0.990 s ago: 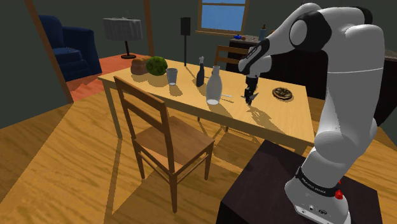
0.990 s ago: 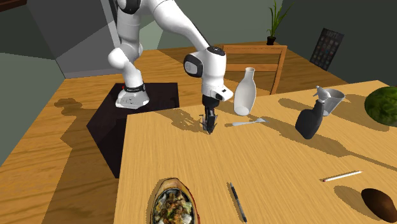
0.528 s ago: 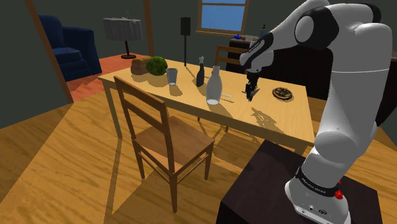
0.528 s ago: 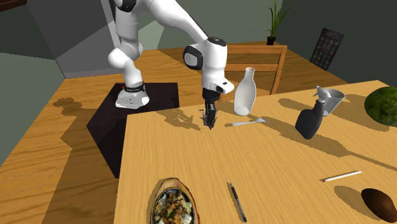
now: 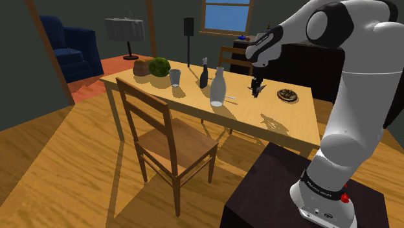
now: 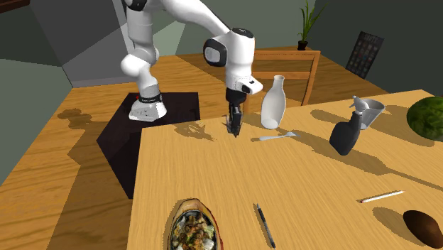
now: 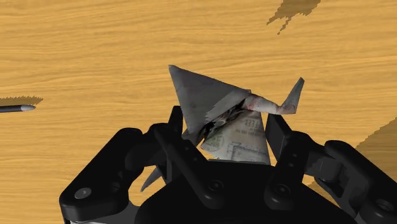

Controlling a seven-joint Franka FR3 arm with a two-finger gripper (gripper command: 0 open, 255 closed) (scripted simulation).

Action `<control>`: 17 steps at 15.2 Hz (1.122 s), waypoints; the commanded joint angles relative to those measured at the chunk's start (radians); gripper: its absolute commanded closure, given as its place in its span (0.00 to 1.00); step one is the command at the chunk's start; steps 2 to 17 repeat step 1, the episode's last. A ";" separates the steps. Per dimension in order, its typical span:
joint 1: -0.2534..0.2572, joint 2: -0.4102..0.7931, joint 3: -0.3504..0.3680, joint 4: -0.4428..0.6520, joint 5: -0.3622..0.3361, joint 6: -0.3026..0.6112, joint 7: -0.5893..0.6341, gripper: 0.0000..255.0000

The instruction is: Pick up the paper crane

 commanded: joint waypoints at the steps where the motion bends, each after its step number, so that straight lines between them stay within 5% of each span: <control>1: 0.001 -0.004 -0.001 0.003 -0.002 -0.008 0.001 1.00; 17: 0.001 -0.004 -0.001 0.003 -0.002 -0.008 0.001 1.00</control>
